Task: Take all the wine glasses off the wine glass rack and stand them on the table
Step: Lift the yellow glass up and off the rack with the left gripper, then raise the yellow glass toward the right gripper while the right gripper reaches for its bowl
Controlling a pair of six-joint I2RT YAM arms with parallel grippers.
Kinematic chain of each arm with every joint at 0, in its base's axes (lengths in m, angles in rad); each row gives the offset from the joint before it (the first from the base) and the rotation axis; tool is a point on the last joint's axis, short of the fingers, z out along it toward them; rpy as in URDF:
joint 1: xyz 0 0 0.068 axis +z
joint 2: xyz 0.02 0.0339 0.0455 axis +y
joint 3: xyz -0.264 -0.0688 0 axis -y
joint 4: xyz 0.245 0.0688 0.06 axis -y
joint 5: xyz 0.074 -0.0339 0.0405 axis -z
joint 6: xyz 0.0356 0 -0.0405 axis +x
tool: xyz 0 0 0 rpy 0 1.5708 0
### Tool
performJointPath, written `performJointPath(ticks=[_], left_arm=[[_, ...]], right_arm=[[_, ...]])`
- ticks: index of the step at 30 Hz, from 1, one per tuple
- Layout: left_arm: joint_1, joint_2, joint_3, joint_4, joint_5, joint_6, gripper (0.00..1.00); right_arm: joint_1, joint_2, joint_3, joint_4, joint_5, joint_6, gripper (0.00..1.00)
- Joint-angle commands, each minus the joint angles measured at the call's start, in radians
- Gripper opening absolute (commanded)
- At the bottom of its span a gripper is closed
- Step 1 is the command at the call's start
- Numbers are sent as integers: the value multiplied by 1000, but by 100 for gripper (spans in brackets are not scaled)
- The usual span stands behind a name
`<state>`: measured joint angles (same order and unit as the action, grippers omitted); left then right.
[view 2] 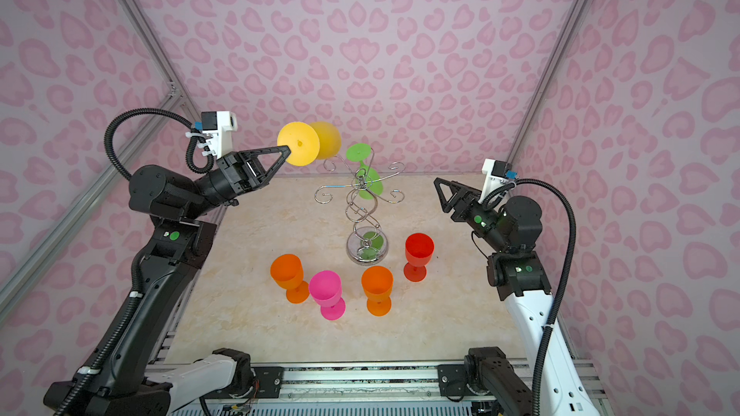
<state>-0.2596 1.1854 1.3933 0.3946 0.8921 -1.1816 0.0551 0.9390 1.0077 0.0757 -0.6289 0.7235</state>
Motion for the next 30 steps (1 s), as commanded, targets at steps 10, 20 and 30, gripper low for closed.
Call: performJointPath(ticks=[10,20,30], left_arm=[[-80,153,-40,592,6,-367,3],[-124,406,-62,1144,-104,-812,3],[-183,511,-22,1201,-126,-869,3]], right_arm=[[41,115,-66,547,-131,276,67],[54,250,-97,867,-167,468,67],[84,335,-73,956,-174,484,67]])
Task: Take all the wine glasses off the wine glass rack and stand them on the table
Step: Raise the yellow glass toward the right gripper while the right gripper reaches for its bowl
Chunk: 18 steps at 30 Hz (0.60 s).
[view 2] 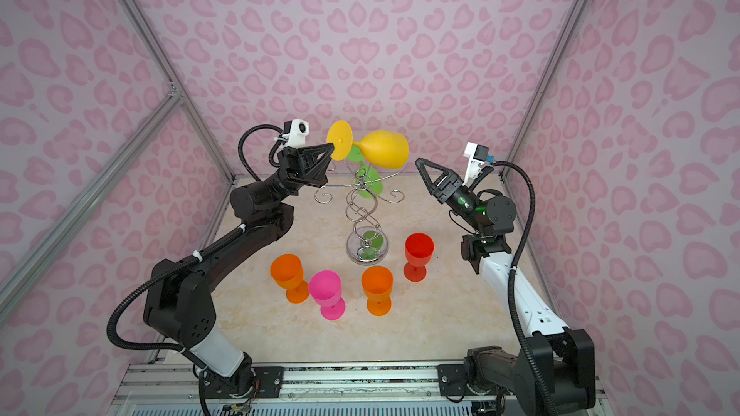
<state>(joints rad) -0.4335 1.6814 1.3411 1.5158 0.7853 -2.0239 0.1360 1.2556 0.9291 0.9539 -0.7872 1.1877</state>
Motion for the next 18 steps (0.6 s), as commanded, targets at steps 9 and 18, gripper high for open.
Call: performJointPath(ticks=[9,18], left_arm=[[-34,58,38,80,-32,-44,3],[-47,89,51,80,-47,-65,3]], right_arm=[[11,77,4,221,-21,95,68],[36,86,24,190,-35,65,60]])
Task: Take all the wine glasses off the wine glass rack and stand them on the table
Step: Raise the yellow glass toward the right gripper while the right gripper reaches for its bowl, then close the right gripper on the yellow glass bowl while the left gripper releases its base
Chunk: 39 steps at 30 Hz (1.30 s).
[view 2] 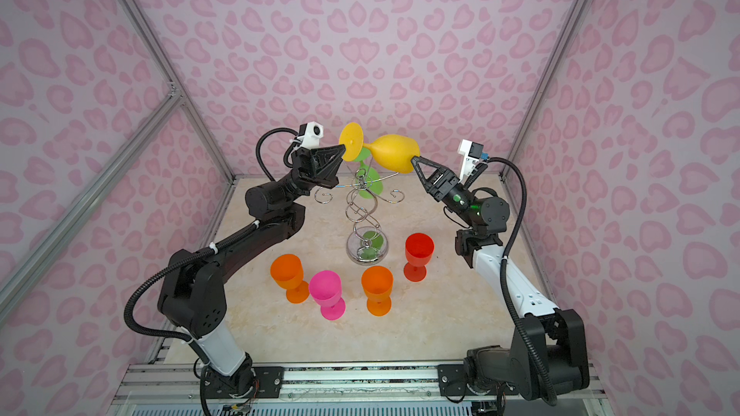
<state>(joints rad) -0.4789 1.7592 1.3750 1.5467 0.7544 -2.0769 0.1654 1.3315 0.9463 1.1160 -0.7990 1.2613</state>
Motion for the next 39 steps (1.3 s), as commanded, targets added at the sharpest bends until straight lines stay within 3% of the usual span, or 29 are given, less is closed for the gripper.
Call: performJointPath(ticks=[1,13,21,39], left_arm=[[-1,15,20,49,-15,-15,3],[-12,48,23,49,-64,-83,3],[-19,50,22,49,-80,-119,6],[-23,72,16,49,-130,-185,14]], right_arm=[[9,11,8,31,-26,-7,59],[15,19,-15,138,-31,15,42],[16,117,3,443,-30,210,38],[43,126,24,442,-88,181,28]])
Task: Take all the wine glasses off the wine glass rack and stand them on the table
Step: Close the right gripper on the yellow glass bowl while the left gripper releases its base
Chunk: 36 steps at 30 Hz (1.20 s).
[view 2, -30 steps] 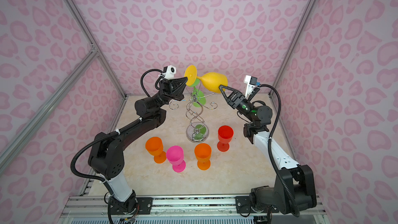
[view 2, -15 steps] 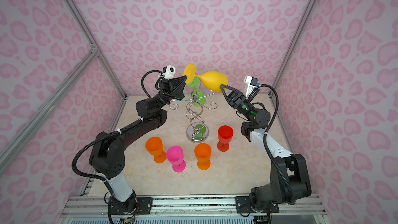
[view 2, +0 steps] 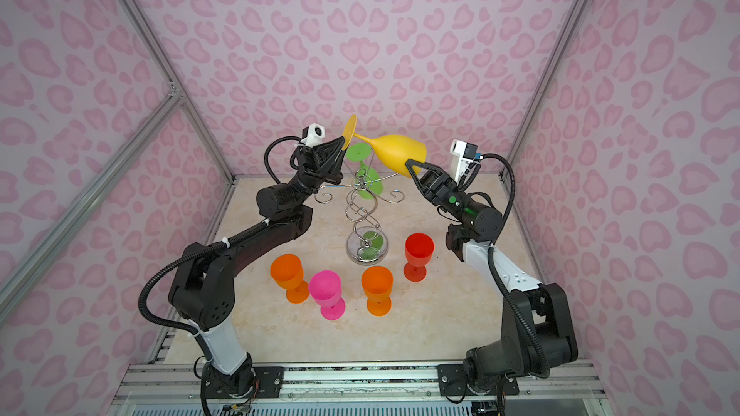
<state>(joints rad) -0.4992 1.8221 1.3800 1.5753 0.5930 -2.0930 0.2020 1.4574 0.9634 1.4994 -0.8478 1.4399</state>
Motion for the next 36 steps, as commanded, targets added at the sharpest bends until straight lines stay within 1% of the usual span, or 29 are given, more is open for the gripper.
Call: performJointPath(ticks=[1,14,18,22,28,32,35,36], left_arm=[[-2,9,13,20,31,-168,15],[-2,0,13,20,31,-161,24],[-3,-1,13,20,33,-158,26],[-3,-3,10,20,34,-157,29],[-3,-7,6,20,37,-148,32],[-2,-15,1,20,46,-127,33],[-2,-26,0,20,64,-96,35],[-2,-30,0,19,71,-84,35]], right_arm=[[6,-2,6,59,-40,1,26],[3,-13,13,56,-19,-7,16],[-1,-14,19,51,-17,-7,10],[-10,-26,14,46,-13,-6,8],[-43,-61,1,15,-13,-12,7],[-72,-102,0,-83,-21,-59,7],[-95,-156,5,-255,-31,-163,7],[-103,-182,9,-357,-31,-218,7]])
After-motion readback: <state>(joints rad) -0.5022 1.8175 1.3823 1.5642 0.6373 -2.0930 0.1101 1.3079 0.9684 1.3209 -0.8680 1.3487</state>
